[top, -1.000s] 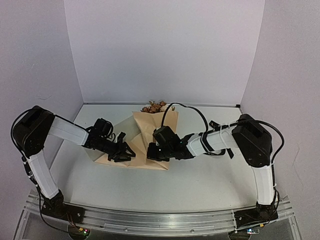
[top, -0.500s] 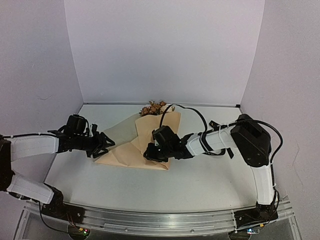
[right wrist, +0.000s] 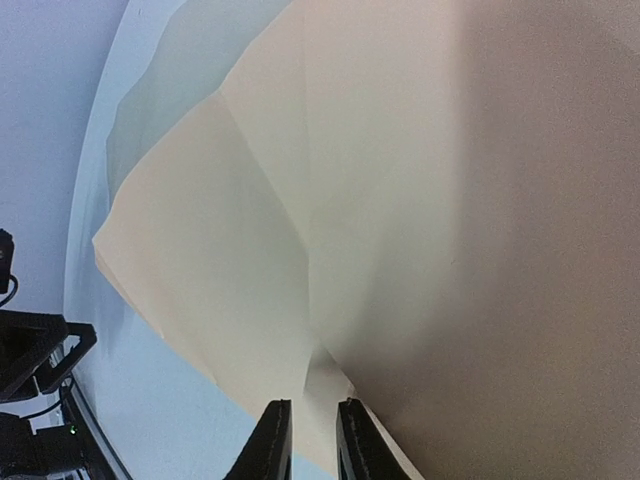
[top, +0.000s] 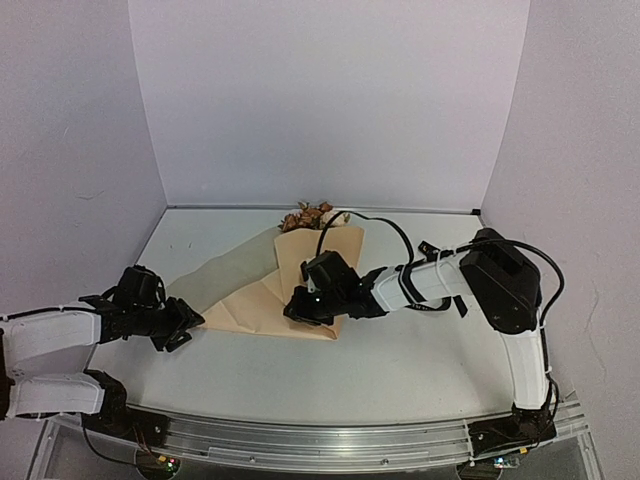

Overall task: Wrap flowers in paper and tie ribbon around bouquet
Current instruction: Fold the one-fourth-folded wrapping paper at the center of the board, then press the fold line on the 2/3-folded wrapping paper, then pick up the two-thirds-folded wrapping paper from the center of the board, then fold the two-thirds-folded wrapping paper at the center of the board.

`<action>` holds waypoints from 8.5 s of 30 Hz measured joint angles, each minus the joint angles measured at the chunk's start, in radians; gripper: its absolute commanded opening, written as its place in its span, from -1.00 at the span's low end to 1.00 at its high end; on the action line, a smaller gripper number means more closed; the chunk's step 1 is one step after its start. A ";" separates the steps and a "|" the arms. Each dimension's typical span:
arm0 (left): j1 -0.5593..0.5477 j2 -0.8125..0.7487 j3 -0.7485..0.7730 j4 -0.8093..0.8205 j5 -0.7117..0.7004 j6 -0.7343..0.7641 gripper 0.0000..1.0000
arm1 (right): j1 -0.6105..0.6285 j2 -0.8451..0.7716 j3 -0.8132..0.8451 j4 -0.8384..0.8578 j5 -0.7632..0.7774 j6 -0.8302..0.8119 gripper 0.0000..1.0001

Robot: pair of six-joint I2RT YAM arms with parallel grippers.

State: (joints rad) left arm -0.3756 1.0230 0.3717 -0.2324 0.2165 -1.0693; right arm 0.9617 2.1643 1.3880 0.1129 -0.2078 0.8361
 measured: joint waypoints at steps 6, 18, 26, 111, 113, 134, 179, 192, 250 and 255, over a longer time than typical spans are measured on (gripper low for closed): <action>0.000 0.052 0.000 0.027 -0.026 -0.002 0.09 | -0.015 -0.040 -0.023 -0.014 -0.023 0.005 -0.45; 0.000 0.065 0.000 0.046 -0.055 -0.002 0.08 | -0.108 -0.380 -0.274 -0.065 -0.028 -0.030 -0.44; 0.000 0.065 0.000 0.050 -0.063 -0.006 0.13 | -0.109 -0.310 -0.301 -0.094 -0.053 -0.029 -0.51; 0.007 -0.003 -0.033 0.403 -0.036 0.197 -1.00 | -0.046 0.127 0.257 -0.320 -0.048 -0.116 -0.35; 0.001 -0.009 -0.030 0.425 -0.002 0.224 -1.00 | -0.044 0.127 0.259 -0.321 -0.047 -0.117 -0.31; -0.021 -0.052 -0.044 0.443 0.040 0.255 -1.00 | -0.036 0.133 0.337 -0.354 -0.009 -0.127 -0.50; -0.121 0.434 0.243 0.576 0.438 0.433 -1.00 | -0.049 -0.167 0.145 -0.343 0.048 -0.124 -0.28; -0.180 0.543 0.376 0.503 0.490 0.523 -0.99 | -0.091 -0.285 -0.210 -0.334 0.154 -0.076 -0.39; -0.300 0.994 0.747 0.281 0.531 0.597 -1.00 | -0.143 -0.354 -0.434 0.161 0.132 0.194 -0.08; -0.300 0.994 0.747 0.281 0.531 0.597 -1.00 | -0.143 -0.354 -0.442 0.201 0.133 0.205 -0.07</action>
State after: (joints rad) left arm -0.6754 2.0171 1.1191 0.0485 0.7479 -0.4721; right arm 0.8192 1.8099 0.9458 0.3140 -0.0751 1.0411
